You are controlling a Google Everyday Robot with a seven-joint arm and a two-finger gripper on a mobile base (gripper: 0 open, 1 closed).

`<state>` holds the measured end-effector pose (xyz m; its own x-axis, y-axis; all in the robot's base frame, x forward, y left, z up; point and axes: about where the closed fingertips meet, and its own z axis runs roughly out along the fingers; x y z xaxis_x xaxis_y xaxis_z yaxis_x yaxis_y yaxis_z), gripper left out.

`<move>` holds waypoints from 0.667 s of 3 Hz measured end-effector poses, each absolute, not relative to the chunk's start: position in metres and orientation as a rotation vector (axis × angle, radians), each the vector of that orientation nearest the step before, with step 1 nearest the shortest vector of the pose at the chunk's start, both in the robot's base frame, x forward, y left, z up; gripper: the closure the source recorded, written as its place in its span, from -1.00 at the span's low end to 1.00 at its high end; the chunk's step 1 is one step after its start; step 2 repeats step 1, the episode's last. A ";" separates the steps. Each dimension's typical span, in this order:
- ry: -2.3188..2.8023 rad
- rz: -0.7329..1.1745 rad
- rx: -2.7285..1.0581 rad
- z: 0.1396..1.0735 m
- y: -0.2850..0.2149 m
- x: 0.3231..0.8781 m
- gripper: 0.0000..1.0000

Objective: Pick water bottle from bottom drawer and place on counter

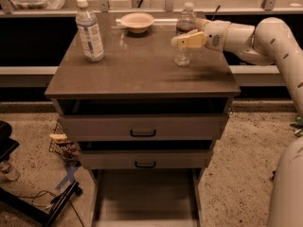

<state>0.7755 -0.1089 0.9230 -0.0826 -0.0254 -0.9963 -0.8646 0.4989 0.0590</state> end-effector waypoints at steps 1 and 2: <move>1.498 0.843 -0.811 0.923 -0.109 0.775 -1.00; 1.498 0.843 -0.811 0.923 -0.109 0.775 -1.00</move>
Offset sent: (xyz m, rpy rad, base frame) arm 0.0000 0.0000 0.0000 0.0000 0.0000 0.0000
